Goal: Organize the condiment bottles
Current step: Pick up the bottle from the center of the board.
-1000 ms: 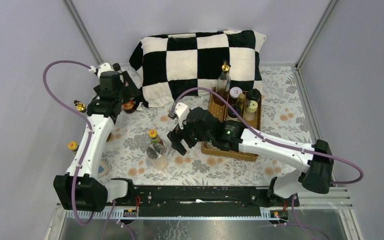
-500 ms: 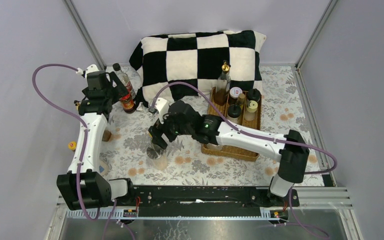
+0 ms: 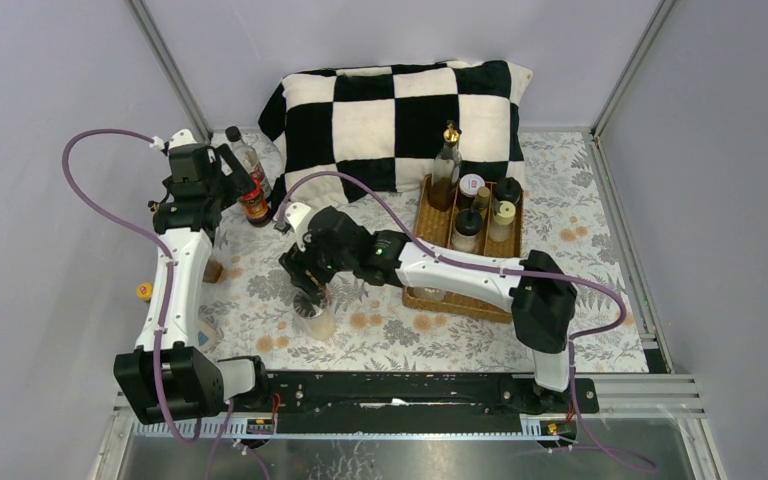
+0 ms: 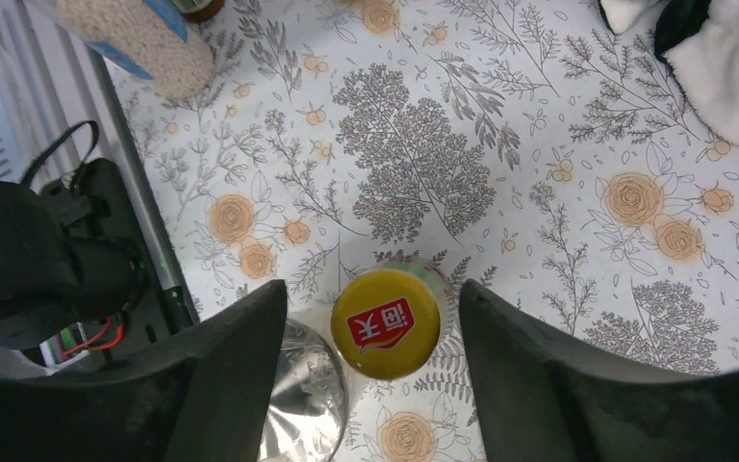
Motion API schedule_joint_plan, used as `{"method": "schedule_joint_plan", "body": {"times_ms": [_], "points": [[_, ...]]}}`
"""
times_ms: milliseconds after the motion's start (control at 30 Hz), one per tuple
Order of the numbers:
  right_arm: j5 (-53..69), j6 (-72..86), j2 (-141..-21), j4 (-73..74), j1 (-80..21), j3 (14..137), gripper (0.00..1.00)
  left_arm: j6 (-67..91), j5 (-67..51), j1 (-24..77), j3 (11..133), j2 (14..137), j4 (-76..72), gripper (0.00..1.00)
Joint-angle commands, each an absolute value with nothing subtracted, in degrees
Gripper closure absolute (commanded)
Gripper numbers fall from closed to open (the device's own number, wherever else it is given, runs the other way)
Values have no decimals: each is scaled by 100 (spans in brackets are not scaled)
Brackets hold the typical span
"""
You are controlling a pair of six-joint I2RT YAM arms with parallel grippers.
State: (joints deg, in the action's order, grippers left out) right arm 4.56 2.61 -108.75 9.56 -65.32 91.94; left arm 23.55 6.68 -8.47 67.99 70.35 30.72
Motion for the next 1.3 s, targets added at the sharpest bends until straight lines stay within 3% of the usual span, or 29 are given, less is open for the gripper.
{"method": "schedule_joint_plan", "body": {"times_ms": [0, 367, 467, 933, 1267], "points": [[53, 194, -11068, 755, -6645, 9531, 32, 2202, 518, -914, 6721, 6859, 2821, 1], [-789, 90, -11150, 779, -6783, 9633, 64, 2162, 366, -949, 6612, 6752, 2766, 1], [-968, 96, -11101, 762, -6785, 9651, 81, 2162, 330, -952, 6573, 6741, 2748, 1], [-1965, -514, -10496, 1130, -6748, 10154, 84, 2136, 216, -965, 6487, 6705, 2702, 1], [-2224, -483, -9550, 1306, -6086, 9901, 86, 2170, 101, -960, 6476, 6688, 2680, 1]]}}
